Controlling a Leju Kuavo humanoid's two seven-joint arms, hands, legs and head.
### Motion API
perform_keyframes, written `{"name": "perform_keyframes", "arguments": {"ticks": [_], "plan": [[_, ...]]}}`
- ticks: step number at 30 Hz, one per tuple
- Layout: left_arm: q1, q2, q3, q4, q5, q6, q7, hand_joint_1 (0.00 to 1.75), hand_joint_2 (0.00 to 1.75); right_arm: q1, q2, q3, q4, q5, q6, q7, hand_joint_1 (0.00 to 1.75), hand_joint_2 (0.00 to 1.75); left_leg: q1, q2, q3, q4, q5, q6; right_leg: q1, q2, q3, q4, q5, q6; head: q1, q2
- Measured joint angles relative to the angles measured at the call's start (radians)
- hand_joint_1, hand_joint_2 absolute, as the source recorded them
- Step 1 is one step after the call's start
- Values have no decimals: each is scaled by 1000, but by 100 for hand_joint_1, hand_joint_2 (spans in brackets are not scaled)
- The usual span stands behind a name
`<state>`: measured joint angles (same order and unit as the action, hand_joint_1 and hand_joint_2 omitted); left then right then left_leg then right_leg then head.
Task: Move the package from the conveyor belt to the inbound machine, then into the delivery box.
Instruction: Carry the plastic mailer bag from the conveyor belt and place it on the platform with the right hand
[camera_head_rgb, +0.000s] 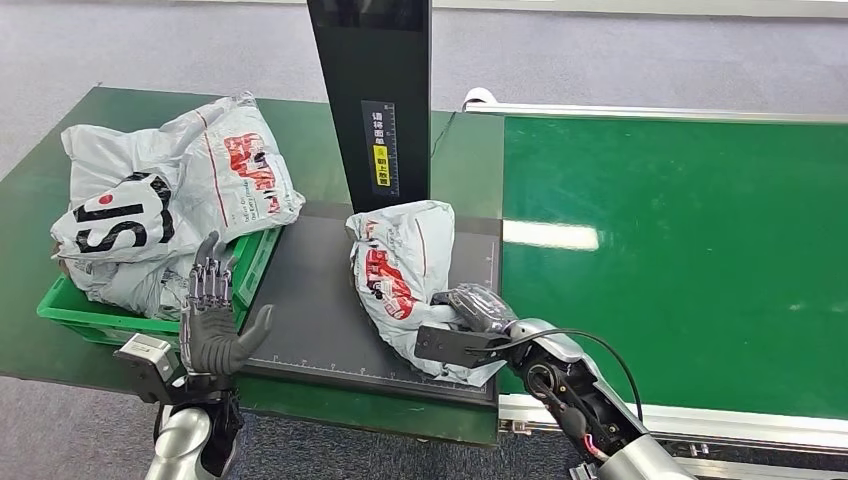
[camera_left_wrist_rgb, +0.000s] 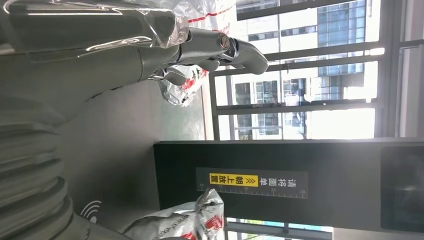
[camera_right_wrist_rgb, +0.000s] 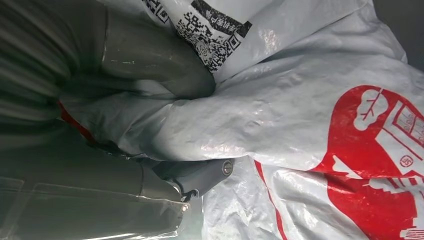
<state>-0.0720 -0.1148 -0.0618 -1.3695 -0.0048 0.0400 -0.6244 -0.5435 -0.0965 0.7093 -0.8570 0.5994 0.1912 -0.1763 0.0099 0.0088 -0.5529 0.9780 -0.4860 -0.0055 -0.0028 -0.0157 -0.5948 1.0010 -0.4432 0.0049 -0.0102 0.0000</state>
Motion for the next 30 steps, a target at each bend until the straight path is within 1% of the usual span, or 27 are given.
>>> {"name": "perform_keyframes", "arguments": {"ticks": [4, 7, 8, 9, 10, 11, 12, 13, 14, 21, 30], "plan": [[0, 0, 0, 0, 1, 5, 0, 0, 175, 9, 3, 6, 7, -40, -63, -57, 175, 175, 0, 1, 0, 0, 0, 0, 0, 0, 0, 0, 0, 0, 0, 0], [0, 0, 0, 0, 3, 5, -4, 0, 175, 27, 9, -2, -7, -76, -97, -116, 169, 175, 0, 1, 0, 0, 0, 0, 0, 0, 0, 0, 0, 0, 0, 0], [0, 0, 0, 0, 4, 5, -7, 0, 175, 32, 11, -8, -15, -88, -106, -136, 154, 175, 0, 1, 0, 0, 0, 0, 0, 0, 0, 0, 0, 0, 0, 0], [0, 0, 0, 0, 5, 5, -9, 0, 175, 36, 14, -14, -23, -98, -114, -154, 132, 175, 0, 1, 0, 0, 0, 0, 0, 0, 0, 0, 0, 0, 0, 0], [0, 0, 0, 0, 5, 5, -10, 0, 175, 38, 17, -20, -30, -108, -120, -169, 101, 175, 0, 1, 0, 0, 0, 0, 0, 0, 0, 0, 0, 0, 0, 0], [-1, 0, 0, 0, 6, 5, -12, 0, 175, 39, 20, -25, -36, -116, -125, -182, 59, 175, 0, 1, 0, 0, 0, 0, 0, 0, 0, 0, 0, 0, 0, 0], [-1, 0, 0, 0, 8, 5, -14, 0, 175, 39, 23, -31, -40, -124, -128, -191, 31, 175, 0, 1, 0, 0, 0, 0, 0, 0, 0, 0, 0, 0, 0, 0], [-1, 0, 0, 0, 10, 5, -15, 0, 175, 39, 27, -37, -44, -131, -130, -198, 12, 175, 0, 1, 0, 0, 0, 0, 0, 0, 0, 0, 0, 0, 0, 0], [-1, 0, 0, 0, 12, 6, -17, 0, 175, 39, 30, -42, -47, -138, -133, -202, 0, 175, 0, 1, 0, 0, 0, 0, 0, 0, 0, 0, 0, 0, 0, 0], [1, 3, 0, 0, 16, 6, -18, 0, 175, 38, 52, -76, -49, -169, -161, -176, 0, 175, 0, 1, 0, 0, 0, 0, 0, 0, 0, 0, 0, 0, 0, 0], [1, 6, 0, 0, 17, 6, -21, 0, 175, 37, 60, -91, -38, -182, -164, -173, 0, 175, 0, 1, 0, 0, 0, 0, 0, 0, 0, 0, 0, 0, 0, 0]]}}
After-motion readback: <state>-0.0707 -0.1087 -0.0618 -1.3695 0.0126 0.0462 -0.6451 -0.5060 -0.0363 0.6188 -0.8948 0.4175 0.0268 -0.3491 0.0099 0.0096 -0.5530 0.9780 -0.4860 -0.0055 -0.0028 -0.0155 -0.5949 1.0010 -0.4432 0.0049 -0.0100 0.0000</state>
